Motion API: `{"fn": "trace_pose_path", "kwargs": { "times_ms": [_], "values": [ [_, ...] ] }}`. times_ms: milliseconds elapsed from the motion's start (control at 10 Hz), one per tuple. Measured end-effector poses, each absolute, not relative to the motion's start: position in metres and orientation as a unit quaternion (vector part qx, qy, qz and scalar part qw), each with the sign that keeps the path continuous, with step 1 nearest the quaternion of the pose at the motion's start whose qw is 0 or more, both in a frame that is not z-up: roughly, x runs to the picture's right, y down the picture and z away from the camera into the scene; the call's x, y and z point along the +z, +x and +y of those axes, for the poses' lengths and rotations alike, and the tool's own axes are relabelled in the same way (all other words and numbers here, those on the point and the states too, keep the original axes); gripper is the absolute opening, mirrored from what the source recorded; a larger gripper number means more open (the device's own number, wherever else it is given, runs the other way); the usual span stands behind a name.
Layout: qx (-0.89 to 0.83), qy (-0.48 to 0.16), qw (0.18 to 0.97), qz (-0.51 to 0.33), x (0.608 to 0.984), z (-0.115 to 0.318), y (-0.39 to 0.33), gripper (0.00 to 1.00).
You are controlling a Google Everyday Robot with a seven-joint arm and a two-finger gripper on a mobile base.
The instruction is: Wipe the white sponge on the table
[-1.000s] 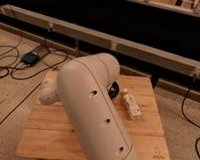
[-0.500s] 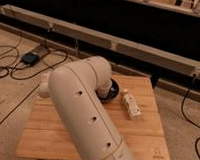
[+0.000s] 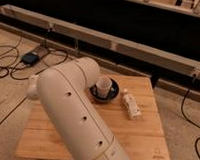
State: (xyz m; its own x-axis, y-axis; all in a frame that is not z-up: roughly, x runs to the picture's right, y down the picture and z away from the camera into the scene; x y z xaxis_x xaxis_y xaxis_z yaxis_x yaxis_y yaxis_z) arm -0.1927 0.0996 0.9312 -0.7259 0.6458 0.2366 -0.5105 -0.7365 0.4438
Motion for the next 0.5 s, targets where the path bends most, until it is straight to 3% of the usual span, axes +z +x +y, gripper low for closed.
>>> {"fn": "trace_pose_path", "kwargs": {
  "times_ms": [500],
  "values": [
    [0.910, 0.165, 0.321, 0.203, 0.907, 0.137, -0.188, 0.00]
  ]
}}
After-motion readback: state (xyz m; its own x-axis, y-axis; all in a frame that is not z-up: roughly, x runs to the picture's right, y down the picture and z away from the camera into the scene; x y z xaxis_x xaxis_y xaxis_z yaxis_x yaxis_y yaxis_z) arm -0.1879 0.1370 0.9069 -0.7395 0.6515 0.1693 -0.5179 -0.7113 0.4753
